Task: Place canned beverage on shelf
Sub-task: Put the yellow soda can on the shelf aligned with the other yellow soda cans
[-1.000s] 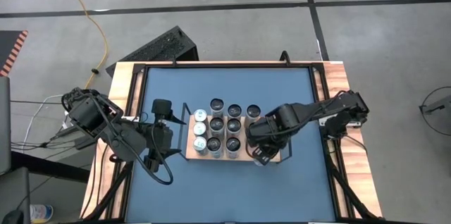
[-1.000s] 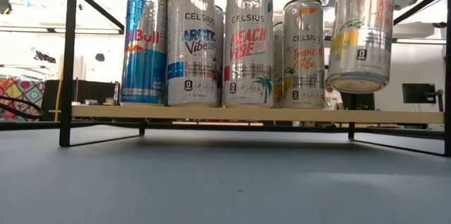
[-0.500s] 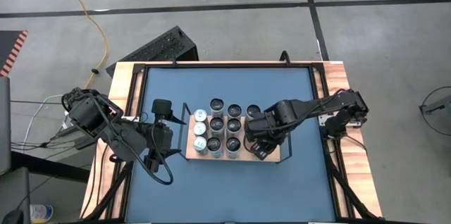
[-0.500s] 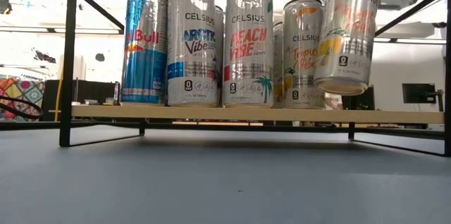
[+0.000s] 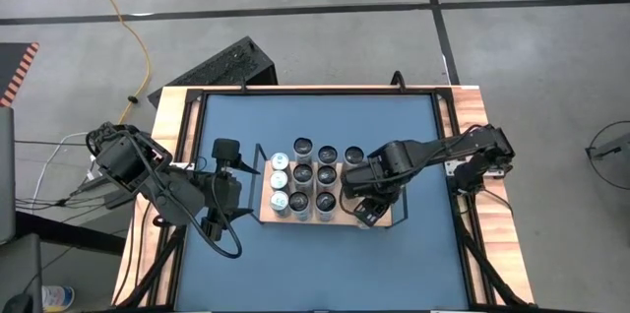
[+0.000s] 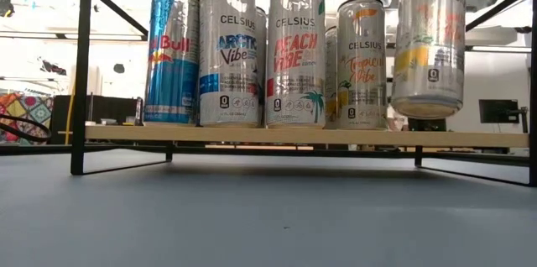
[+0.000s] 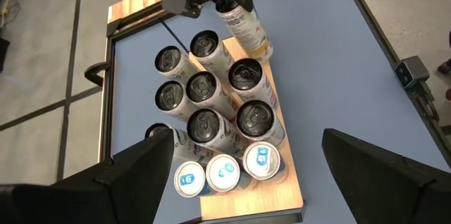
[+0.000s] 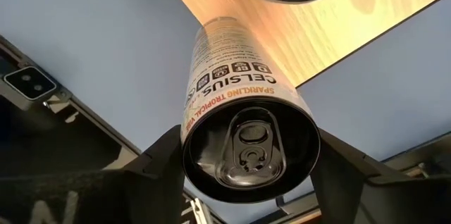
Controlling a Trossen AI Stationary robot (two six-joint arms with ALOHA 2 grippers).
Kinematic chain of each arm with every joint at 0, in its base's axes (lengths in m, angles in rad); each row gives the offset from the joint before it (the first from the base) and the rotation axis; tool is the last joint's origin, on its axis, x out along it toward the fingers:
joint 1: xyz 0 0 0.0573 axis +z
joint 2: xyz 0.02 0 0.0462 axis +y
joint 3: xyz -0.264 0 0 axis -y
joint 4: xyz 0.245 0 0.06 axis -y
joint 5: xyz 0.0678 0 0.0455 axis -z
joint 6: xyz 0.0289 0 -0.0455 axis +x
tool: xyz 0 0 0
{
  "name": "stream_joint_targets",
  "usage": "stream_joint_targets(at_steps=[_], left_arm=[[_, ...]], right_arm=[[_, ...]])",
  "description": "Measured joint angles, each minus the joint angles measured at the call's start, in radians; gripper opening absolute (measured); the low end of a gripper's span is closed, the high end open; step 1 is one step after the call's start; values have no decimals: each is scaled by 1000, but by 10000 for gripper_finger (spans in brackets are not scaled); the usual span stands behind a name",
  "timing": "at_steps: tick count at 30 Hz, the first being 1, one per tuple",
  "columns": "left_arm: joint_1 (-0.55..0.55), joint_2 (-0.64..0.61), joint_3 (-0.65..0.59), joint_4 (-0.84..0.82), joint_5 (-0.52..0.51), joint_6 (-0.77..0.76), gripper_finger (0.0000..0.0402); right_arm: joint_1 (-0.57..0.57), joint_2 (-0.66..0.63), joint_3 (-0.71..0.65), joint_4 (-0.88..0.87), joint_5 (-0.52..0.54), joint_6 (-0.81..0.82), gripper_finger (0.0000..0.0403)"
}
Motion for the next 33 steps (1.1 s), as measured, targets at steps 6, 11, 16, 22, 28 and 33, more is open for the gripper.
stream_joint_targets(at_steps=[6,11,16,22,28,33], left_arm=[[0,0,0,0,0,0,348],[0,0,0,0,0,0,348],[0,0,0,0,1,0,348],[0,0,0,-1,1,1,348],[0,0,0,-4,1,1,348],[0,0,0,-5,1,3,348]], right_arm=[[-1,0,0,0,-22,4,230],[8,0,0,1,-15,-11,231],[4,0,0,0,-5,-11,231],[3,0,0,-1,34,-19,232],[4,0,0,0,34,-58,232],[4,0,0,-1,33,-113,232]])
